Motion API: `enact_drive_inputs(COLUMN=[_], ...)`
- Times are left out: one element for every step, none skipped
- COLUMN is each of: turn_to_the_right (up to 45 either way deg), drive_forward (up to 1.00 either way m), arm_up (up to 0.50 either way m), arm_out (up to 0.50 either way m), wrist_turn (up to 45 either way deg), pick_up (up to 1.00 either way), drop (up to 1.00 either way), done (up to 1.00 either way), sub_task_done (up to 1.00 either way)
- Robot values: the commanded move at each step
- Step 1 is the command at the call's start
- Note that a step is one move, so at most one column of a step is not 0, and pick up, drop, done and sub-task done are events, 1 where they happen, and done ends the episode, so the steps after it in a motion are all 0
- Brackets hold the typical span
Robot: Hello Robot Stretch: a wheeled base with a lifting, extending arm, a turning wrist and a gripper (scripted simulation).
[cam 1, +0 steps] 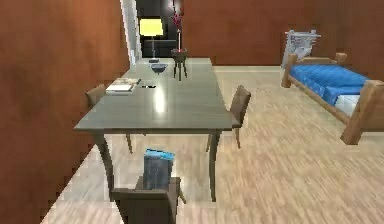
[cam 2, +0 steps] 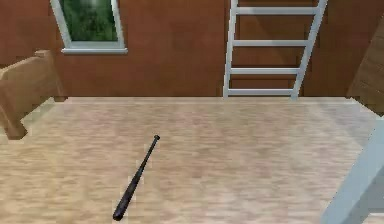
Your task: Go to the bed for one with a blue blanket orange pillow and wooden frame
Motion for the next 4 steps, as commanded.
enact_drive_inputs(turn_to_the_right=[36.0,0.0,18.0,0.0], drive_forward=[0.0,0.75,0.0,1.0], arm_up=[0.0,0.0,0.0,0.0], arm_out=[0.0,0.0,0.0,0.0], wrist_turn=[0.0,0.0,0.0,0.0], pick_up=[0.0,0.0,0.0,0.0], drop=[0.0,0.0,0.0,0.0], done=[0.0,0.0,0.0,0.0], sub_task_done=[0.0,0.0,0.0,0.0])
